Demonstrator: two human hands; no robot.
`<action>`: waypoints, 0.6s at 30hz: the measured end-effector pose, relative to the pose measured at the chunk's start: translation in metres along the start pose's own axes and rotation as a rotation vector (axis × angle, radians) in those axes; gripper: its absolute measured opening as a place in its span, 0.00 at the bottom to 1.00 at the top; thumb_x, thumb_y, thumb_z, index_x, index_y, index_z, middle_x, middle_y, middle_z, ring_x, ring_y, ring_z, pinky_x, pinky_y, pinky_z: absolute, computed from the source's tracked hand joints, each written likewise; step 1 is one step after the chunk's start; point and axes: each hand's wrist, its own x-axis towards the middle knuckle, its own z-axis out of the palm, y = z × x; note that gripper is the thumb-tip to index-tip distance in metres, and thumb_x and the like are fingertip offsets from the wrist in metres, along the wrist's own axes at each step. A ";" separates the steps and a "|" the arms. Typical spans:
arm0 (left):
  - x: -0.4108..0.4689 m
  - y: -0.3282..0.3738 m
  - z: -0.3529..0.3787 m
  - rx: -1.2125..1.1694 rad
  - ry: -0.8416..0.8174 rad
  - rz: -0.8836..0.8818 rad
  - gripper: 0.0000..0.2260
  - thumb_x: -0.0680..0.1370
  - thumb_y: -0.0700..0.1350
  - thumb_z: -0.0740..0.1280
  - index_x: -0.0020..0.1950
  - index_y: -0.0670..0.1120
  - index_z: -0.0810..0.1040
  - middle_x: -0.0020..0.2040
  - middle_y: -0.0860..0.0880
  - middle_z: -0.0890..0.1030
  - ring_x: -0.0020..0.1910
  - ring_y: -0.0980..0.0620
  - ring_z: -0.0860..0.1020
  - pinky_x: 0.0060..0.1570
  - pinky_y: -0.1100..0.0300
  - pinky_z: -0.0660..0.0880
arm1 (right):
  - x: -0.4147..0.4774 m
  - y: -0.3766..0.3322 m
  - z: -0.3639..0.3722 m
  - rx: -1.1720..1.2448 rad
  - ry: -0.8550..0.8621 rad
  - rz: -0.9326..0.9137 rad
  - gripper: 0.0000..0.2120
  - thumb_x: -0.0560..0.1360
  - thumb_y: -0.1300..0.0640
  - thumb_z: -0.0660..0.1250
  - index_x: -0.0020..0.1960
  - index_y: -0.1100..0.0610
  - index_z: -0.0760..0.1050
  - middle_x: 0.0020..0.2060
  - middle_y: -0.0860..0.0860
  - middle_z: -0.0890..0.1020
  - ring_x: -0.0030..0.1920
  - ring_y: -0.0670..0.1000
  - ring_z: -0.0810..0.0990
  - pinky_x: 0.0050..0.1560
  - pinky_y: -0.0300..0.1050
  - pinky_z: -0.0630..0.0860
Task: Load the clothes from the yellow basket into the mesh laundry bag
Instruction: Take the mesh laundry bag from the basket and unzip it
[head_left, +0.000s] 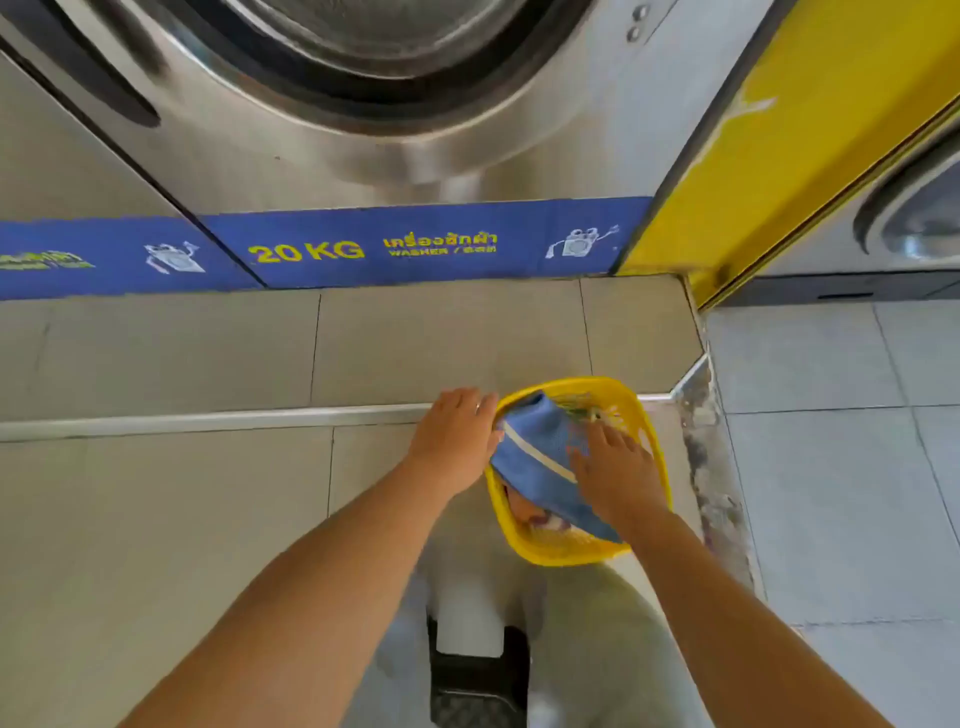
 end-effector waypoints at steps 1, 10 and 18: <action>0.006 0.001 0.018 0.006 -0.022 0.004 0.24 0.82 0.53 0.58 0.75 0.43 0.63 0.70 0.42 0.69 0.68 0.41 0.67 0.68 0.51 0.61 | 0.005 0.003 0.016 0.006 -0.023 0.020 0.24 0.81 0.47 0.56 0.73 0.57 0.61 0.70 0.55 0.71 0.70 0.57 0.70 0.67 0.50 0.66; 0.093 -0.001 0.154 0.061 0.110 0.069 0.29 0.82 0.51 0.57 0.79 0.44 0.50 0.79 0.41 0.51 0.78 0.42 0.49 0.76 0.49 0.45 | 0.078 0.047 0.159 -0.001 -0.021 0.114 0.29 0.81 0.43 0.54 0.77 0.56 0.54 0.76 0.54 0.61 0.76 0.57 0.59 0.74 0.54 0.59; 0.144 -0.005 0.208 0.162 0.314 0.158 0.26 0.82 0.51 0.58 0.78 0.44 0.57 0.80 0.42 0.52 0.79 0.42 0.49 0.77 0.47 0.45 | 0.142 0.070 0.217 -0.079 0.154 0.135 0.42 0.75 0.37 0.60 0.78 0.56 0.46 0.78 0.54 0.53 0.78 0.55 0.50 0.76 0.60 0.46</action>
